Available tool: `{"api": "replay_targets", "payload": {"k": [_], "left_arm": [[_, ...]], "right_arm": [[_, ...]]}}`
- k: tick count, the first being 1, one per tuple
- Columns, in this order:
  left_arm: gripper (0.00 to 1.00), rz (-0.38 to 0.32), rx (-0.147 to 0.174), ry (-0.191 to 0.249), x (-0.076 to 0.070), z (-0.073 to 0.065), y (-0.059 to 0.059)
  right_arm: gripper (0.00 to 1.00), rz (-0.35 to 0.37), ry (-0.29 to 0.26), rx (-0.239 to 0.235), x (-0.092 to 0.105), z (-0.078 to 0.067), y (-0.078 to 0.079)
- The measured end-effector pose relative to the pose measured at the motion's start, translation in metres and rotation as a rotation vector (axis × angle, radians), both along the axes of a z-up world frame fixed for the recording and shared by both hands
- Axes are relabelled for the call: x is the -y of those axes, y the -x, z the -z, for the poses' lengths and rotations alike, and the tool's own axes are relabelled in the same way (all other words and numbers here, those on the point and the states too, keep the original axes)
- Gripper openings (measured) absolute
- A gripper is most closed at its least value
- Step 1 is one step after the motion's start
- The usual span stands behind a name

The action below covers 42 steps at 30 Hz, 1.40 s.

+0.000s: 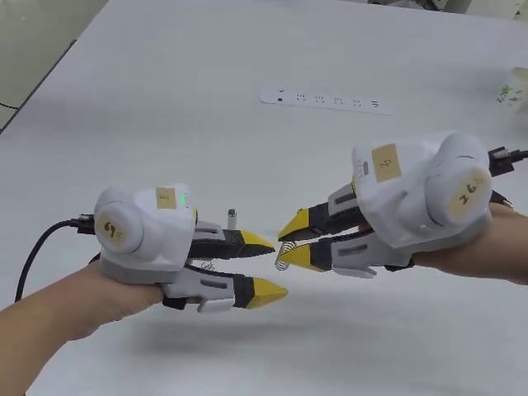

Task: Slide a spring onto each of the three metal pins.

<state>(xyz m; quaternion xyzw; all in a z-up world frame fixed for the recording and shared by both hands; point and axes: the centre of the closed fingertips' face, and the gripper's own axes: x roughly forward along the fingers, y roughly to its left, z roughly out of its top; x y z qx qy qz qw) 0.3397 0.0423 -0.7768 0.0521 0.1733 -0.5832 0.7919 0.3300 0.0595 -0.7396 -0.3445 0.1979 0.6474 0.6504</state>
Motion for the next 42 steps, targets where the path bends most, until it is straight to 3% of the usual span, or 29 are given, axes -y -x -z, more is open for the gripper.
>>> {"api": "replay_targets", "payload": {"k": [18, 31, 42], "left_arm": [[0.48, -0.083, 0.035, -0.017, -0.017, 0.001, -0.006], [0.62, -0.125, 0.043, -0.039, -0.031, 0.005, -0.003], [0.71, -0.156, 0.035, -0.03, -0.041, 0.008, -0.003]], "right_arm": [[0.07, 0.019, -0.001, 0.011, 0.004, 0.002, -0.006], [0.07, 0.032, 0.009, 0.019, 0.008, 0.006, -0.01], [0.07, 0.043, 0.015, 0.03, 0.011, 0.007, -0.015]]}}
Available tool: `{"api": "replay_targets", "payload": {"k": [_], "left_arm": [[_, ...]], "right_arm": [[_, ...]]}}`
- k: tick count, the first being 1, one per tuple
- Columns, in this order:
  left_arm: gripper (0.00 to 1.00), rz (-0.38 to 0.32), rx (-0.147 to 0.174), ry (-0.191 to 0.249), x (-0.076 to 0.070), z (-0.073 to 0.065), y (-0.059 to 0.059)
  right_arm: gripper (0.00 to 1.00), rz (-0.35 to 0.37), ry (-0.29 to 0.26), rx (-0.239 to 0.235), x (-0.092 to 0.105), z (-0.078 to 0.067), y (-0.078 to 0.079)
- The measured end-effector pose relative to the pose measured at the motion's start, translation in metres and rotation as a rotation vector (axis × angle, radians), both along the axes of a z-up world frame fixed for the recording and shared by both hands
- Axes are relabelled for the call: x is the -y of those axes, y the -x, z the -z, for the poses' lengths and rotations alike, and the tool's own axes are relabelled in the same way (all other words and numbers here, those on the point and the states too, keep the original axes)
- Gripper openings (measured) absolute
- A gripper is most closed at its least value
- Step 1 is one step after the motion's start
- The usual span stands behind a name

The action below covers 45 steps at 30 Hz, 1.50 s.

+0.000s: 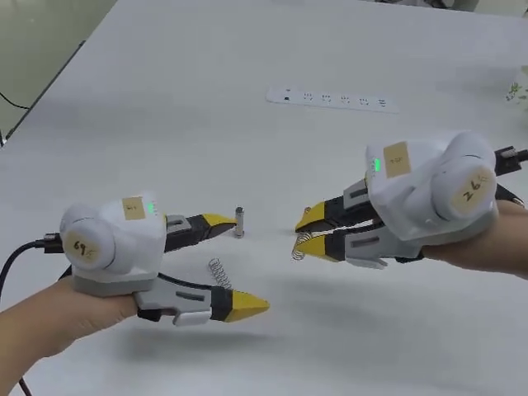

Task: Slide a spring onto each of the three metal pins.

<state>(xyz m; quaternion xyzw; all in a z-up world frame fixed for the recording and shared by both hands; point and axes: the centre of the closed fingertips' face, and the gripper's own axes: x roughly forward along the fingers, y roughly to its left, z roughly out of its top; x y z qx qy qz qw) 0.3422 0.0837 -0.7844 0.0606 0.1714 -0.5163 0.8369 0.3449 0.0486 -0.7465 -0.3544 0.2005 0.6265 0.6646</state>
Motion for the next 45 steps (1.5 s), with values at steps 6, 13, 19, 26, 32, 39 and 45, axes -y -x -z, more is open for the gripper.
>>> {"api": "replay_targets", "payload": {"k": [6, 13, 19, 26, 32, 39, 45], "left_arm": [[0.8, -0.021, 0.005, -0.003, -0.007, 0.001, -0.001], [0.91, -0.039, 0.003, 0.006, -0.011, 0.0, -0.002], [0.98, -0.063, 0.004, 0.013, -0.018, -0.001, -0.006], [0.98, -0.074, 0.006, 0.018, -0.02, -0.002, -0.008], [0.98, -0.087, 0.001, 0.028, -0.023, -0.003, -0.011], [0.98, -0.111, 0.0, 0.036, -0.03, -0.003, -0.014], [0.98, -0.122, 0.0, 0.043, -0.031, -0.003, -0.015]], "right_arm": [[0.07, 0.007, 0.004, 0.003, 0.002, 0.0, -0.002], [0.07, 0.012, 0.005, 0.007, 0.003, -0.002, -0.004], [0.07, 0.019, 0.009, 0.009, 0.006, -0.002, -0.007], [0.07, 0.03, 0.014, 0.006, 0.01, 0.0, -0.01], [0.07, 0.045, 0.016, 0.005, 0.015, -0.001, -0.015], [0.07, 0.063, 0.017, 0.0, 0.019, 0.0, -0.023], [0.07, 0.074, 0.029, -0.013, 0.019, 0.003, -0.029]]}}
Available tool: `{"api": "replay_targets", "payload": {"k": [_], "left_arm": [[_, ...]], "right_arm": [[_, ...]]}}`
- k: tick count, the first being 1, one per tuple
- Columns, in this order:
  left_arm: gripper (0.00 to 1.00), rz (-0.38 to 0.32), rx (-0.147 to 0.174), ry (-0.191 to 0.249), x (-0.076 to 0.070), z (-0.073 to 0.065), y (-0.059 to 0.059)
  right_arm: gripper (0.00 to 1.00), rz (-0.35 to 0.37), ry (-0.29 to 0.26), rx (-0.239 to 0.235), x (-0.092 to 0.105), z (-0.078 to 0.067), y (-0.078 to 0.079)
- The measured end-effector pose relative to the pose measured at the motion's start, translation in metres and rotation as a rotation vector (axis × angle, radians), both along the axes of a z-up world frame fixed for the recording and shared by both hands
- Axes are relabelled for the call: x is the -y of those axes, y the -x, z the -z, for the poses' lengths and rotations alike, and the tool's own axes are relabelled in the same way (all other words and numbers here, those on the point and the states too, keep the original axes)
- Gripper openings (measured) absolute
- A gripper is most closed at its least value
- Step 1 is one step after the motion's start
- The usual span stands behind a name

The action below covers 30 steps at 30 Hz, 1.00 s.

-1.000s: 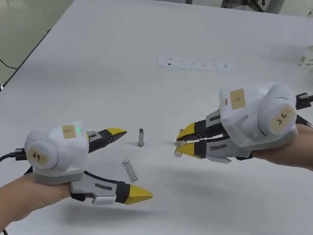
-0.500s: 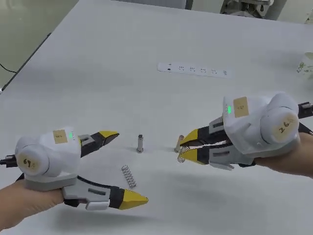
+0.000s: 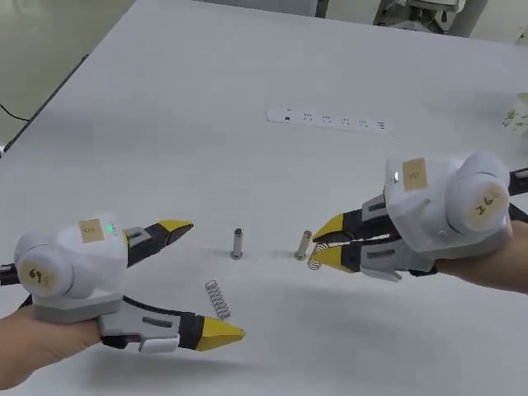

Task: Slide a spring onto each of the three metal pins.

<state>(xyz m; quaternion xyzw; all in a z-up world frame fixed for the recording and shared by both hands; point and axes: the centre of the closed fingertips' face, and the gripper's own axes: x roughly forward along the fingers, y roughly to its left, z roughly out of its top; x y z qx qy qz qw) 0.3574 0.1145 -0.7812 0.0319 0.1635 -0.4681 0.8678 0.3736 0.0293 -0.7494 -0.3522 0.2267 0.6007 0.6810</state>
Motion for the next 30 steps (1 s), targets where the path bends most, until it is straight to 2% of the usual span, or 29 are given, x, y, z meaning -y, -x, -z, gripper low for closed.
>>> {"api": "replay_targets", "payload": {"k": [6, 9, 14, 18, 21, 30], "left_arm": [[0.98, 0.003, 0.001, -0.002, 0.0, -0.001, 0.0], [0.98, 0.002, 0.0, -0.003, -0.001, 0.0, -0.001], [0.98, 0.004, -0.003, -0.006, -0.002, 0.001, 0.0], [0.98, 0.006, -0.006, -0.01, -0.003, 0.003, 0.001], [0.98, 0.004, -0.005, -0.013, -0.004, 0.003, 0.001], [0.98, 0.001, -0.005, -0.013, -0.006, 0.004, 0.002]], "right_arm": [[0.07, 0.023, 0.008, -0.058, 0.003, 0.004, -0.003], [0.07, 0.029, 0.009, -0.067, 0.003, 0.005, -0.006], [0.07, 0.039, -0.004, -0.116, 0.0, 0.003, -0.006], [0.07, 0.041, 0.0, -0.122, -0.002, 0.002, -0.012], [0.07, 0.06, -0.019, -0.143, -0.005, -0.003, -0.017], [0.07, 0.076, -0.026, -0.129, -0.007, -0.014, -0.034]]}}
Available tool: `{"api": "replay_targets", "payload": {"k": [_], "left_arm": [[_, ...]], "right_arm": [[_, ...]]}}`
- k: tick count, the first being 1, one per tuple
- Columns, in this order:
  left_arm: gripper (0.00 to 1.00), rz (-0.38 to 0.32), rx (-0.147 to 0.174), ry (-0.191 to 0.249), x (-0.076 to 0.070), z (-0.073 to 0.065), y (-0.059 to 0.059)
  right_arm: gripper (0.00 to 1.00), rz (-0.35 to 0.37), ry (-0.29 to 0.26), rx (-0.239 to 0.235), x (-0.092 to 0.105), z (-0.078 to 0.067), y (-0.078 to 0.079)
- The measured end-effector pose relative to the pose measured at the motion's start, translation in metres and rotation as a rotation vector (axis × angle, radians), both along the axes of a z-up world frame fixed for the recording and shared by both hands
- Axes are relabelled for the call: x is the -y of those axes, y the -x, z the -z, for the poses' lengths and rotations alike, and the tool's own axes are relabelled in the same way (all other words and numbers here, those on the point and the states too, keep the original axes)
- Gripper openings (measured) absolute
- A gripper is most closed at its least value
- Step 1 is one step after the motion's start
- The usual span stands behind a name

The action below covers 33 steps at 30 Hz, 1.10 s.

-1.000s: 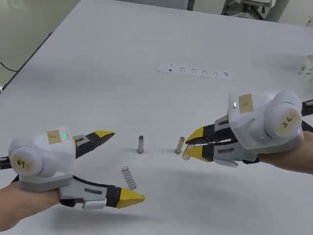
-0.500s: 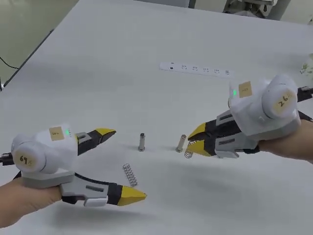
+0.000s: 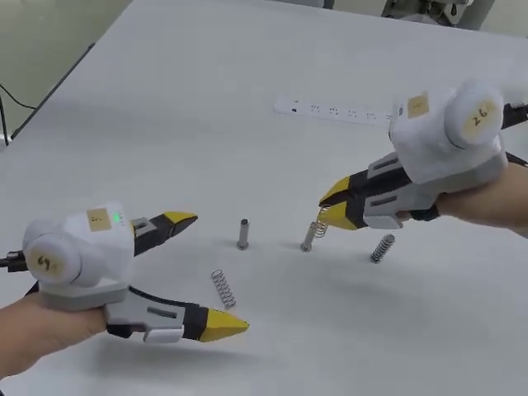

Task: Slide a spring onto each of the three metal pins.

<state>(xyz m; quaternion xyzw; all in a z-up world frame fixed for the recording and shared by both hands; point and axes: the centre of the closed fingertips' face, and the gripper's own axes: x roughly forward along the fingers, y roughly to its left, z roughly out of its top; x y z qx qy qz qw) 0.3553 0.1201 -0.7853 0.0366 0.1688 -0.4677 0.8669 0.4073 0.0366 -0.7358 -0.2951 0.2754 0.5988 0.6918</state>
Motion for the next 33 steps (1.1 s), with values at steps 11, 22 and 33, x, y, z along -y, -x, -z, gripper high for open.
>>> {"api": "replay_targets", "payload": {"k": [11, 22, 33], "left_arm": [[0.98, 0.001, -0.004, -0.018, -0.002, 0.003, 0.0], [0.98, 0.002, -0.007, -0.012, -0.002, 0.003, 0.0], [0.98, -0.002, -0.006, -0.011, -0.002, 0.002, 0.001]], "right_arm": [[0.07, 0.022, 0.004, 0.009, 0.001, 0.0, -0.012], [0.07, 0.051, 0.008, -0.001, 0.002, 0.007, -0.022], [0.07, 0.069, 0.012, -0.007, 0.0, 0.014, -0.026]]}}
